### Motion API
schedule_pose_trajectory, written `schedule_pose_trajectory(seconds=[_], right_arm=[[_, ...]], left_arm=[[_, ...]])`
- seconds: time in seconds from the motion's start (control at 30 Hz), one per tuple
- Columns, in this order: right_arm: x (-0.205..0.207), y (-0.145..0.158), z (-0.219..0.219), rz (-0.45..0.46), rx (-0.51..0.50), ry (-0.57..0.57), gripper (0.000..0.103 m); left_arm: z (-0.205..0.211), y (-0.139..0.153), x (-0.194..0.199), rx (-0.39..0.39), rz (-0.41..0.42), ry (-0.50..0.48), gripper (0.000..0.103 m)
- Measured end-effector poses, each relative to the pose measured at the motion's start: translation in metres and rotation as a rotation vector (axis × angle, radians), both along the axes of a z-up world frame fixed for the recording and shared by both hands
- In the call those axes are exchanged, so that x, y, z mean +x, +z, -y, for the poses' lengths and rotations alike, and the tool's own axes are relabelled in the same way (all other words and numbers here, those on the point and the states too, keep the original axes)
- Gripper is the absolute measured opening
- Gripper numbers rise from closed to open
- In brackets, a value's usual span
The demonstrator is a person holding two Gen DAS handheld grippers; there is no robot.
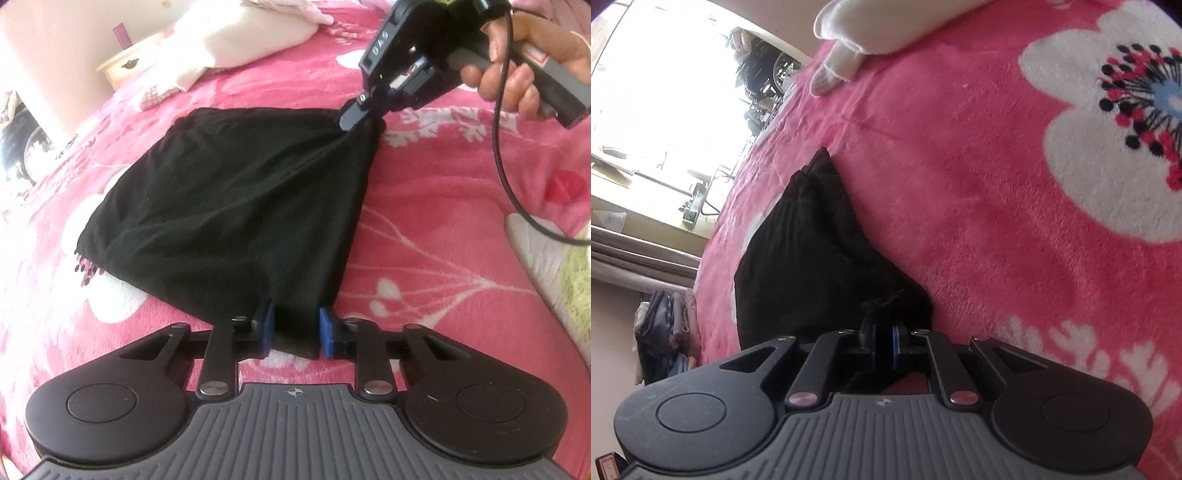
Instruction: Fold clothes
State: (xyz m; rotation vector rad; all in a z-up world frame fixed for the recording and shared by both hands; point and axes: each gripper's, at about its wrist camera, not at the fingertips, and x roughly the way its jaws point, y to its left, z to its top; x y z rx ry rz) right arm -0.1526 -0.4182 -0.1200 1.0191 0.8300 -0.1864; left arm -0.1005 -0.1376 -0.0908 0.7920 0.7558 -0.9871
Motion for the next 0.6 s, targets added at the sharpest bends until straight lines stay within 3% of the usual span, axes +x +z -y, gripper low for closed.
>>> schedule_pose_trajectory(seconds=[0.1, 0.2, 0.3, 0.4, 0.47, 0.5, 0.6], right_arm=[[-0.002, 0.007, 0.001, 0.006, -0.037, 0.013, 0.014], [-0.002, 0.017, -0.002, 0.031, -0.097, 0.035, 0.009], [0.000, 0.024, -0.008, 0.041, -0.178, 0.074, 0.009], [0.003, 0.009, -0.011, -0.028, -0.238, 0.122, 0.006], [0.001, 0.009, -0.008, -0.018, -0.240, 0.131, 0.008], [-0.001, 0.009, -0.007, -0.013, -0.240, 0.135, 0.012], [-0.006, 0.019, 0.002, -0.032, -0.286, 0.115, 0.040]], left_arm=[[0.000, -0.001, -0.002, -0.002, 0.008, -0.003, 0.011], [-0.001, -0.001, -0.004, -0.010, 0.014, -0.007, 0.005], [-0.001, -0.003, -0.006, -0.004, 0.024, -0.014, 0.005], [0.000, -0.008, -0.008, 0.011, 0.037, -0.034, 0.004], [-0.001, -0.009, -0.010, 0.013, 0.044, -0.048, 0.005], [-0.002, -0.009, -0.010, 0.010, 0.043, -0.051, 0.005], [-0.005, -0.006, -0.008, -0.003, 0.025, -0.054, 0.010]])
